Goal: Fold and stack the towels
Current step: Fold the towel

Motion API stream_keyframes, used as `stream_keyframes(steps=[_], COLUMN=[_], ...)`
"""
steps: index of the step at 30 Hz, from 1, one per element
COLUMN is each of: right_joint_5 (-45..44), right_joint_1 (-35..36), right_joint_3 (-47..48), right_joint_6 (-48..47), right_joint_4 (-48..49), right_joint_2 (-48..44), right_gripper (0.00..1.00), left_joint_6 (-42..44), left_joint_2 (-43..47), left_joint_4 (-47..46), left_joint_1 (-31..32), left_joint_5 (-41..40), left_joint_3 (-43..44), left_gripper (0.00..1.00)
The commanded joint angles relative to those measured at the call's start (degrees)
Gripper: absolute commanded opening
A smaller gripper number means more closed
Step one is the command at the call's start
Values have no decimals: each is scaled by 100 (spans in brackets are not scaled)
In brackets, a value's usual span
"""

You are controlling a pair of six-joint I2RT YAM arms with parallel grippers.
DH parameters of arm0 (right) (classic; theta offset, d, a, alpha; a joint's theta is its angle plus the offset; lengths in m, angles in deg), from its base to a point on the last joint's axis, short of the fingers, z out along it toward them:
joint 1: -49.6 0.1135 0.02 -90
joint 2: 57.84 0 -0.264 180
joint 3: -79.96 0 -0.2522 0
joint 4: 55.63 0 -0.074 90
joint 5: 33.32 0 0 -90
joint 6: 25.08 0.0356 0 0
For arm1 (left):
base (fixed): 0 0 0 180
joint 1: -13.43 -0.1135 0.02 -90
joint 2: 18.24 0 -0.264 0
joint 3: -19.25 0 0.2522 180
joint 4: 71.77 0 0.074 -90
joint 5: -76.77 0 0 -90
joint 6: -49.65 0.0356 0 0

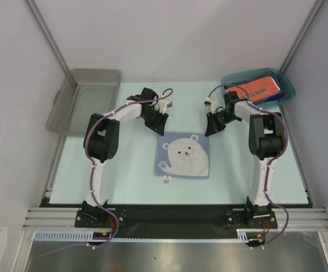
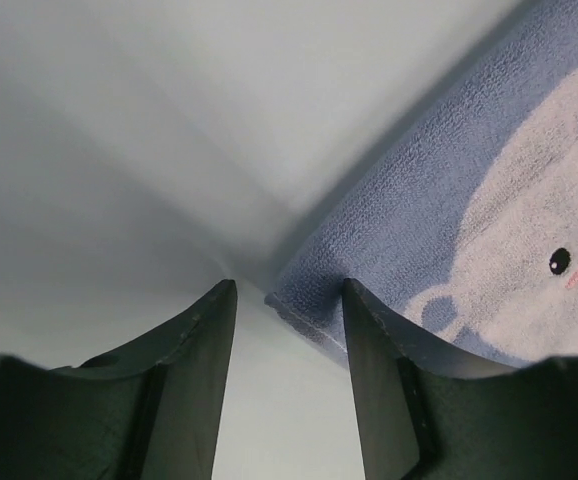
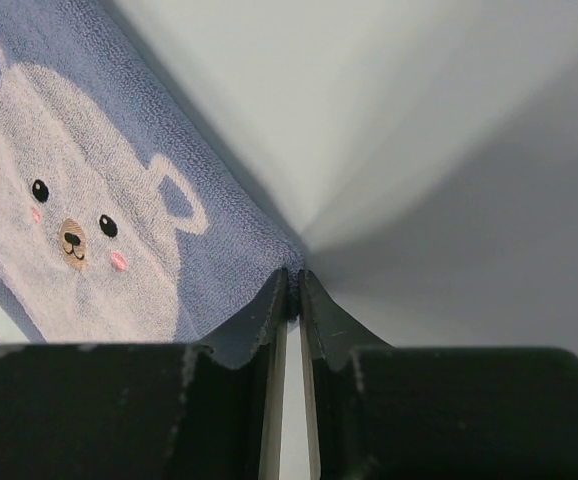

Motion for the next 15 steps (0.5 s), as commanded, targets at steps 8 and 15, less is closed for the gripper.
stream_keyframes(steps=[8,15], right_joint_5=[-261,-112], right_joint_1=[42,-46], right_joint_3=[118,198], right_joint_6=[-127,-179], right_joint_4=[-29,-143], right_joint_2=[7,78], right_gripper=[19,26], left_joint_6=[243,305], left_joint_2=[-554,-615], left_joint_4=[325,395], left_joint_1=[44,44], left_joint_5=[-131,-122], left_joint_3=[624,738], left_gripper=[7,0])
